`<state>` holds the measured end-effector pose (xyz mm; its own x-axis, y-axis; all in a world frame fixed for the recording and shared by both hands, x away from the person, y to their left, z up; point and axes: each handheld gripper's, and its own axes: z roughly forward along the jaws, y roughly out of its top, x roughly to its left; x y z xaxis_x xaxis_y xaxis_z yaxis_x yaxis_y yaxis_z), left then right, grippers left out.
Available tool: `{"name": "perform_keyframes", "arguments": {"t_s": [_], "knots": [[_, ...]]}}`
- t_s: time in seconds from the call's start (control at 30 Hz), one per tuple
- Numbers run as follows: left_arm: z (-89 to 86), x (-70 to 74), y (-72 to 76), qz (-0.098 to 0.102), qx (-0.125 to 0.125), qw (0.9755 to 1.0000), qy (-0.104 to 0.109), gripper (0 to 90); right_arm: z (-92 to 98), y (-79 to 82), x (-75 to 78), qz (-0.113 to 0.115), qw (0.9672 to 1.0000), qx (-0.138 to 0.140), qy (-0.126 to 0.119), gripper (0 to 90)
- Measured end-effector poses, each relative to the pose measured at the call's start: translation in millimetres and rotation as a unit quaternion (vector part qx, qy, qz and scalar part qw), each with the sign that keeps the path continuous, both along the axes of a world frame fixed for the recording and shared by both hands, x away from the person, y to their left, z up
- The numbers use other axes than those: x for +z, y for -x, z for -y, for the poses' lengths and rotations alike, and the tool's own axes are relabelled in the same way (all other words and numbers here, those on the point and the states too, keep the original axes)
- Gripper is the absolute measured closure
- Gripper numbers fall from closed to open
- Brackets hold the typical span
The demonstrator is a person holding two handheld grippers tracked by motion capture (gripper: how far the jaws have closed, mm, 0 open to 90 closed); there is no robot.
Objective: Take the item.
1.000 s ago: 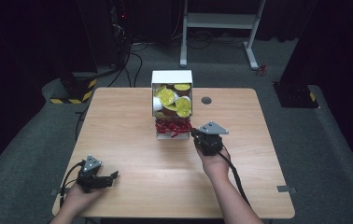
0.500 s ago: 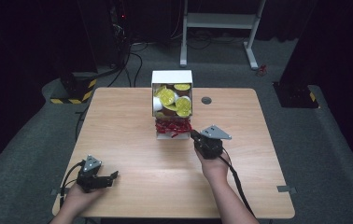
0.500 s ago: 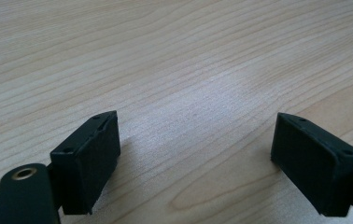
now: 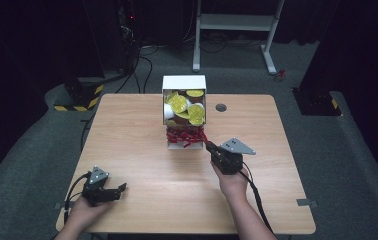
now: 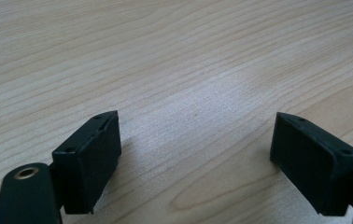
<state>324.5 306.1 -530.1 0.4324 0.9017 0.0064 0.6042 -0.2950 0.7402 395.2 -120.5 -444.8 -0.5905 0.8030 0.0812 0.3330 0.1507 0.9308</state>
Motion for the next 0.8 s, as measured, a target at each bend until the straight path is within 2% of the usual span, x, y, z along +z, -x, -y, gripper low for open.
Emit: {"name": "perform_keyframes", "arguments": {"t_s": [0.27, 0.5, 0.8], "knots": [[0.0, 0.0, 0.0, 0.000, 0.000, 1.0000, 0.000, 16.8, 6.0, 15.3, 3.7, 0.025, 0.9996, 0.009, -0.006, 87.1], [0.1, 0.0, 0.2, 0.000, 0.002, 1.0000, 0.000, 16.9, 16.1, 20.4, -1.0, 0.022, 0.9991, 0.005, -0.035, 87.2], [0.2, 0.0, 0.2, 0.000, 0.002, 1.0000, 0.000, 16.9, 24.7, 23.1, -0.9, 0.019, 0.9987, 0.000, -0.047, 87.2]]}}
